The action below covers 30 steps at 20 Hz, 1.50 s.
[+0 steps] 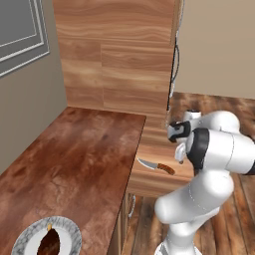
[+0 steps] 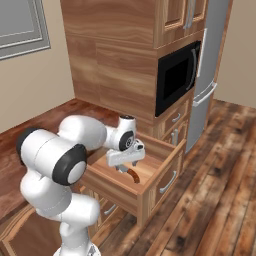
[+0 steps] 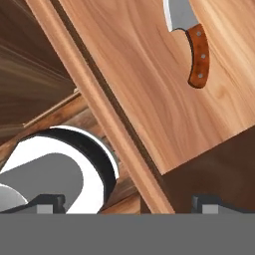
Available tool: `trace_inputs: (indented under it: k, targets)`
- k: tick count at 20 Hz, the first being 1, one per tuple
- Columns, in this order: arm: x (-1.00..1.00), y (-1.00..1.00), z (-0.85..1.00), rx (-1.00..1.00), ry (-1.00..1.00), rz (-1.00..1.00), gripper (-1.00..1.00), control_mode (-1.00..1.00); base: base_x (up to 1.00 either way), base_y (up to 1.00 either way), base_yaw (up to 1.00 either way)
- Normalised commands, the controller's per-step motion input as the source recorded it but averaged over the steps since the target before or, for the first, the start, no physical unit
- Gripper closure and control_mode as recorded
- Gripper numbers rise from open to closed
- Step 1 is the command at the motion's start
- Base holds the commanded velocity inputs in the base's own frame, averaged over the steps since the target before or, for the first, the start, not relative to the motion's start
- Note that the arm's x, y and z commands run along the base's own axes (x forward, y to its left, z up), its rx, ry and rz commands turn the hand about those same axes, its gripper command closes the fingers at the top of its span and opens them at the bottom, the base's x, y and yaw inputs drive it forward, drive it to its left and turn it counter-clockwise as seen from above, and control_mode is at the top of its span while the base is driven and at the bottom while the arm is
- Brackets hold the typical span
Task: Pick up the knife from the drawer and place it on the cutting board. Then place the meat from the plate to the cutting board.
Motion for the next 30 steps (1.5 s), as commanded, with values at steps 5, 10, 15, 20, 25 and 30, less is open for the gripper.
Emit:
trace_inputs:
  k: [5, 10, 15, 20, 25, 30]
  targets:
    - [0.18, 0.02, -0.3, 0.0, 0.0, 0.11, -1.0, -1.0, 0.0, 0.0, 0.0]
    - [0.24, 0.0, -0.27, 0.0, -0.01, 0.09, -1.0, -1.0, 0.0, 0.0, 0.0]
    - [0.15, 0.03, -0.21, 0.0, -0.01, 0.06, -1.0, -1.0, 0.0, 0.0, 0.0]
    - [0.12, 0.13, -0.16, 0.0, -0.02, 0.0, -1.0, -1.0, 0.0, 0.0, 0.0]
    - [0.14, 0.11, -0.14, 0.0, -0.03, 0.0, -1.0, -1.0, 0.0, 0.0, 0.0]
    - [0.28, 0.0, -0.21, 0.0, -0.03, 0.0, -1.0, -1.0, 0.0, 0.0, 0.0]
